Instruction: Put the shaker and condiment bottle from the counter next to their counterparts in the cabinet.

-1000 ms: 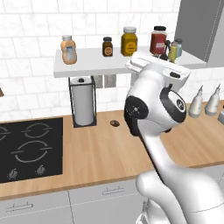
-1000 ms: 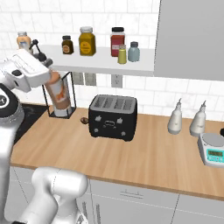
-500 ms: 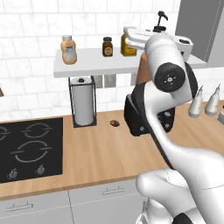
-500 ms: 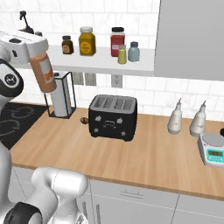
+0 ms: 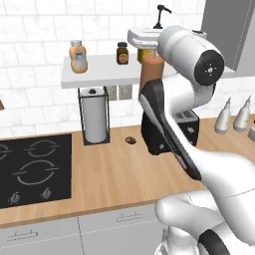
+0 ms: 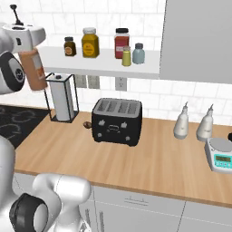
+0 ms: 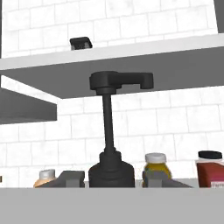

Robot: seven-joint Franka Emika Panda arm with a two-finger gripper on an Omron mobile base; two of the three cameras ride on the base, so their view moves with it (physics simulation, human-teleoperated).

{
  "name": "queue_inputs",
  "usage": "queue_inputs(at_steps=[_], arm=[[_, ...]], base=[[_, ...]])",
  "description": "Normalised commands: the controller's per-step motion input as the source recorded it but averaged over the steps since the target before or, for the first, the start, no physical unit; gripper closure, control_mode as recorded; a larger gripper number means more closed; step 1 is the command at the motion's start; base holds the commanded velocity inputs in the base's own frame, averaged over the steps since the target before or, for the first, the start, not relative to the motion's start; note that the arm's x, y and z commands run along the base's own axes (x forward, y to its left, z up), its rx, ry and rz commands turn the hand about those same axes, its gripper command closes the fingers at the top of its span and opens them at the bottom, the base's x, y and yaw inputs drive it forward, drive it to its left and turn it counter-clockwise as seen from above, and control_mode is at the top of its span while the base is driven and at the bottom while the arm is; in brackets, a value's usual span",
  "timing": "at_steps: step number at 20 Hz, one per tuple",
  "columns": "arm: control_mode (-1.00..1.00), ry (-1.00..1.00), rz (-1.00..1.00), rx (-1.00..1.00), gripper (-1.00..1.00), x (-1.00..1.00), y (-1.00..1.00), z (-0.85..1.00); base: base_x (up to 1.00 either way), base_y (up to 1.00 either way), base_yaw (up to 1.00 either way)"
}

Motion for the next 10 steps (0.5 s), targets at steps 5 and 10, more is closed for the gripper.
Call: queue_inputs(at_steps=[5, 10], arm=[[-1.00, 0.05, 0.30, -0.01, 1.00, 0.29, 0.28, 0.09], [-1.00, 0.09, 0.21, 0.00, 1.00, 0.45, 0.25, 0.10]], base=[[0.00, 0.00, 0.00], [0.00, 0.00, 0.00]])
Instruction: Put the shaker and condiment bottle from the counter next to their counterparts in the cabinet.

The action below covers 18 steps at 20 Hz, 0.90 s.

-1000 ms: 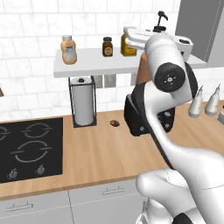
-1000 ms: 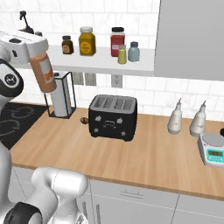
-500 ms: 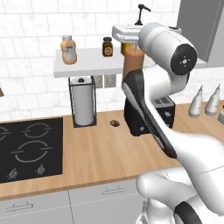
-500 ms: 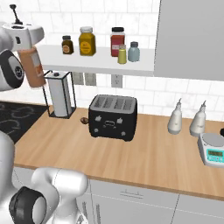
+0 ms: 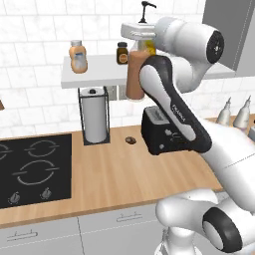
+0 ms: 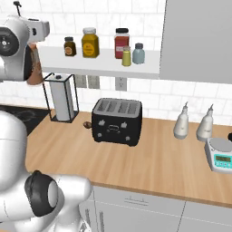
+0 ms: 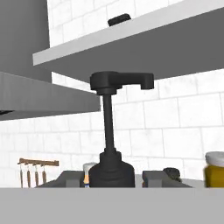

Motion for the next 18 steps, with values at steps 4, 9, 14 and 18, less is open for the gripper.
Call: queue_inputs(at_steps=[4, 9, 14, 18], arm=[[-1.00, 0.06, 0.14, 0.00, 1.00, 0.46, 0.04, 0.06], [-1.00, 0.02, 0.12, -0.01, 1.00, 0.24, 0.09, -0.02], [-1.00, -0.12, 0.11, -0.03, 1.00, 0.25, 0.02, 0.06], [-1.00, -0.01, 0.08, -0.05, 1.00, 0.36, 0.21, 0.00]], base=[[0.00, 0.00, 0.00], [0.00, 0.00, 0.00], [0.00, 0.00, 0.00], [0.00, 0.00, 0.00]])
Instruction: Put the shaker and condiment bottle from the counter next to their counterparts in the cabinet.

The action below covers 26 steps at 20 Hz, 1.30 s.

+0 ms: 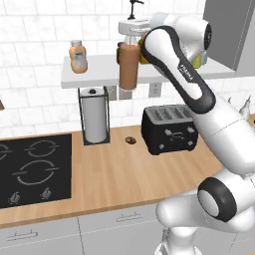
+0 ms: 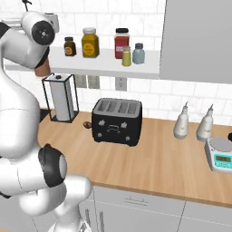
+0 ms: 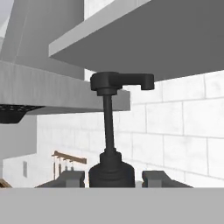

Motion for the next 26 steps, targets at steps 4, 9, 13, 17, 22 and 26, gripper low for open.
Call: queue_inputs(at_steps=[4, 9, 13, 17, 22, 26], arm=[[-1.00, 0.04, 0.07, -0.02, 1.00, 0.48, 0.28, 0.10], [-1.00, 0.07, 0.07, 0.00, 1.00, 0.48, 0.07, 0.37], [-1.00, 0.01, 0.07, 0.00, 1.00, 0.27, 0.06, 0.10], [-1.00, 0.00, 0.08, 0.00, 1.00, 0.21, 0.01, 0.08], [-1.00, 0.00, 0.09, 0.00, 1.00, 0.07, 0.00, 0.07], [-1.00, 0.00, 0.07, 0.04, 1.00, 0.15, 0.02, 0.00]], base=[[0.00, 0.00, 0.00], [0.00, 0.00, 0.00], [0.00, 0.00, 0.00], [0.00, 0.00, 0.00], [0.00, 0.00, 0.00], [0.00, 0.00, 0.00]])
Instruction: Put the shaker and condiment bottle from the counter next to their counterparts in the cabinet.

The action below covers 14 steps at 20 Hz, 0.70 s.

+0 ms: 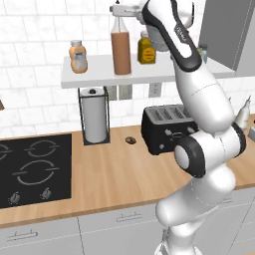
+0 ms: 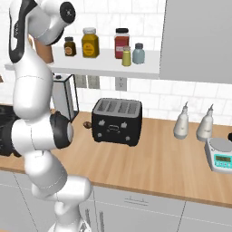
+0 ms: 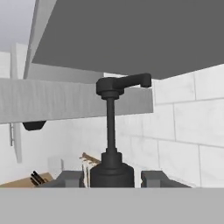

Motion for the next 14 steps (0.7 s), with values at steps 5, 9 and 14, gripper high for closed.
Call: queue_inputs(at_steps=[5, 9, 14], arm=[[-1.00, -0.08, 0.04, 0.07, 1.00, 0.05, 0.01, -0.02], [-1.00, -0.13, 0.03, 0.04, 1.00, 0.00, 0.08, -0.04], [-1.00, -0.17, 0.04, 0.03, 1.00, 0.00, 0.11, -0.11]], base=[[0.00, 0.00, 0.00], [0.00, 0.00, 0.00], [0.00, 0.00, 0.00]])
